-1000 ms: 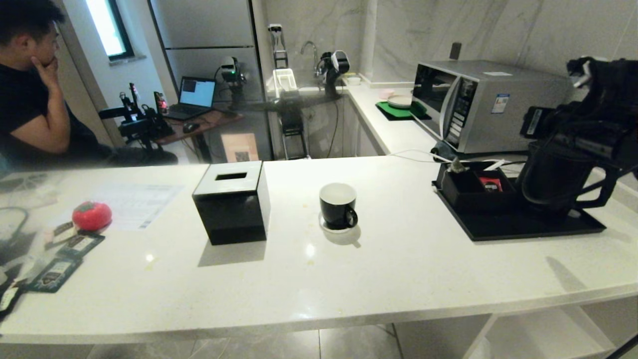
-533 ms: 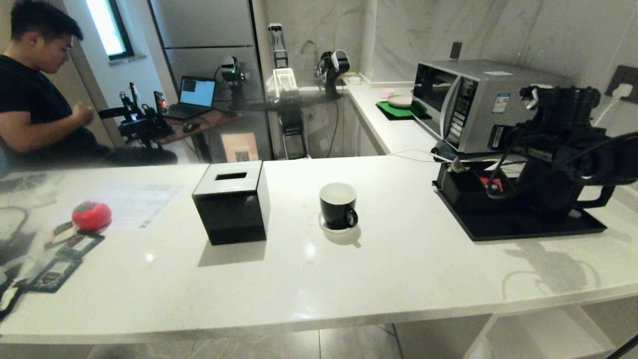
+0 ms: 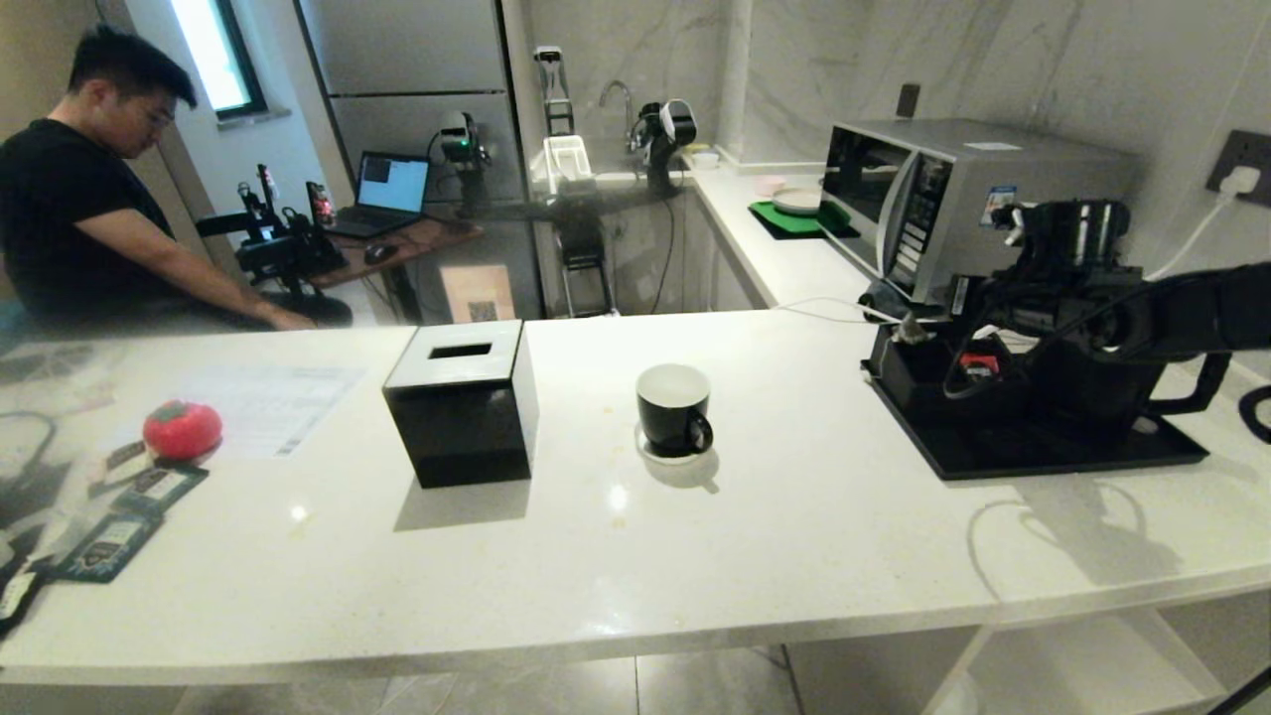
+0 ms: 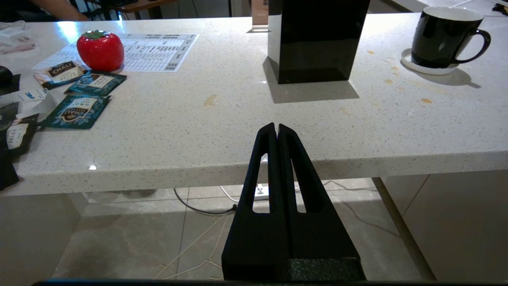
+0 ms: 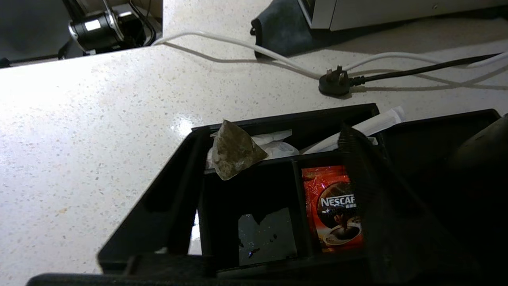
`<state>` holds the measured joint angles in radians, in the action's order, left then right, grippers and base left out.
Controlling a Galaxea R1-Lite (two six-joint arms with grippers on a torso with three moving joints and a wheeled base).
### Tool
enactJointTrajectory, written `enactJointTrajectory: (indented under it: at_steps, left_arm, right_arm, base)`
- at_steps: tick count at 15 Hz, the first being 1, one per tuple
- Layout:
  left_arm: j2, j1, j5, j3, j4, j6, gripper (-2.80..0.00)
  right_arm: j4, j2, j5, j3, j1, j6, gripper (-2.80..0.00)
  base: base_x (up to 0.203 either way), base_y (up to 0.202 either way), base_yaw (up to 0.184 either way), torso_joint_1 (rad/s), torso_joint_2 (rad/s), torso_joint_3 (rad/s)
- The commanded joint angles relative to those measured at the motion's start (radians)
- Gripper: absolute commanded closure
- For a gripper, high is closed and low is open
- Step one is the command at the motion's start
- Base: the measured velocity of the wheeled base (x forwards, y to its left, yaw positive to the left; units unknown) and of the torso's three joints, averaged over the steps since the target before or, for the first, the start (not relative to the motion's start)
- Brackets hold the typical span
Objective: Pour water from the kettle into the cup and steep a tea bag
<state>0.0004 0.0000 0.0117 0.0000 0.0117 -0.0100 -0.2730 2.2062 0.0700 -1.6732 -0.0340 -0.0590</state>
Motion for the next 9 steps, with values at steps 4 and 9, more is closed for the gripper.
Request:
enactJointTrajectory:
  at_steps: [4, 9]
  left_arm:
    - [0.000, 0.000, 0.001, 0.000, 0.001, -0.001, 0.00]
    - [0.000, 0.000, 0.001, 0.000, 0.001, -0.001, 0.00]
  right_arm:
    - [0.039, 0.077, -0.023, -0.089, 0.009, 0.000, -2.80]
    - [0.041, 0.137, -0.059, -0.156, 0.012, 0.002, -2.80]
  base:
    - [0.000, 0.000, 0.000, 0.000, 0.00, 0.000]
    - [0.000, 0.000, 0.000, 0.000, 0.00, 0.000]
